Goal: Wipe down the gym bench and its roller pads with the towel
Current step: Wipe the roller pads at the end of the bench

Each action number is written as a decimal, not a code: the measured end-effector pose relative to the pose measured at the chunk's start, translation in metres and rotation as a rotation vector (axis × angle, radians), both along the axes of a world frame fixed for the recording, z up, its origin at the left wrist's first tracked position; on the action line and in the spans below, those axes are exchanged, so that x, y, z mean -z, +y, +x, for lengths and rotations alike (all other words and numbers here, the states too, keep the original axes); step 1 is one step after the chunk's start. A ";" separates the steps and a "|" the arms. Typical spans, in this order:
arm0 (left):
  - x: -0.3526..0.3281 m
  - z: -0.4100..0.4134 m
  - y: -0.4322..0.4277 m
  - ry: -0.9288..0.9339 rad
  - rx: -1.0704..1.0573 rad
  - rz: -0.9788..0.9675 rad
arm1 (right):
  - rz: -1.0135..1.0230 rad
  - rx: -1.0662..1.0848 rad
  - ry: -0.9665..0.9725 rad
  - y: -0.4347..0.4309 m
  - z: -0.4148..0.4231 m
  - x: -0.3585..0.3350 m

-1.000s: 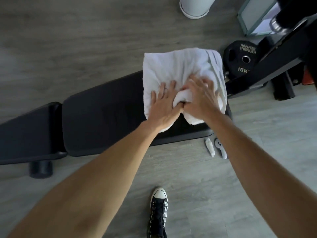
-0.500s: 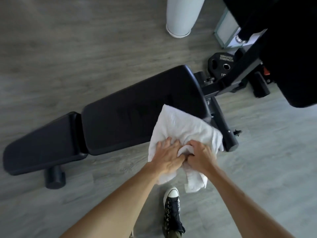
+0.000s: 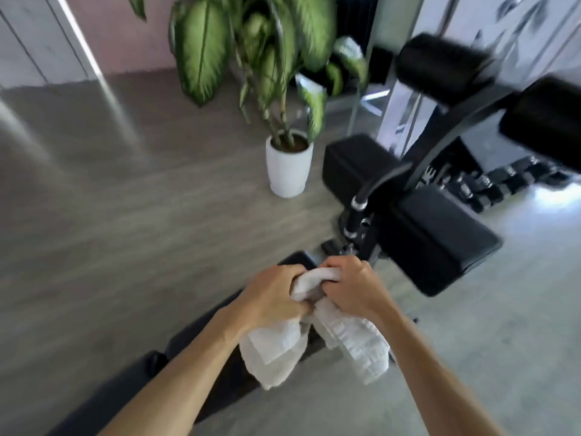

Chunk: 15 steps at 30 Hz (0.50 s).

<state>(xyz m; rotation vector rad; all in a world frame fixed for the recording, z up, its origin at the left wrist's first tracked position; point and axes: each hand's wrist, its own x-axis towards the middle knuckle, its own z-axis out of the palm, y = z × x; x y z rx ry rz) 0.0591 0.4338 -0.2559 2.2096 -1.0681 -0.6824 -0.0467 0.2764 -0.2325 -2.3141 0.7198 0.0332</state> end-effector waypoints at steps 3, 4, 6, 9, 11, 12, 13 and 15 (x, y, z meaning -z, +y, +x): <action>-0.092 0.016 -0.029 -0.119 0.035 -0.123 | -0.053 0.033 -0.107 -0.022 0.001 -0.090; -0.124 0.020 -0.043 -0.161 0.056 -0.168 | -0.077 0.053 -0.157 -0.033 0.000 -0.122; -0.192 0.025 -0.078 -0.239 0.117 -0.239 | -0.144 0.106 -0.272 -0.059 -0.007 -0.185; -0.287 0.022 -0.143 -0.388 0.185 -0.344 | -0.273 0.221 -0.410 -0.109 -0.023 -0.274; -0.341 0.014 -0.192 -0.456 0.217 -0.423 | -0.349 0.299 -0.474 -0.148 -0.037 -0.325; -0.365 0.009 -0.218 -0.483 0.244 -0.453 | -0.391 0.335 -0.503 -0.168 -0.044 -0.347; -0.387 0.004 -0.244 -0.507 0.272 -0.480 | -0.433 0.370 -0.530 -0.188 -0.051 -0.366; -0.423 -0.005 -0.297 -0.546 0.320 -0.522 | -0.512 0.430 -0.555 -0.230 -0.064 -0.399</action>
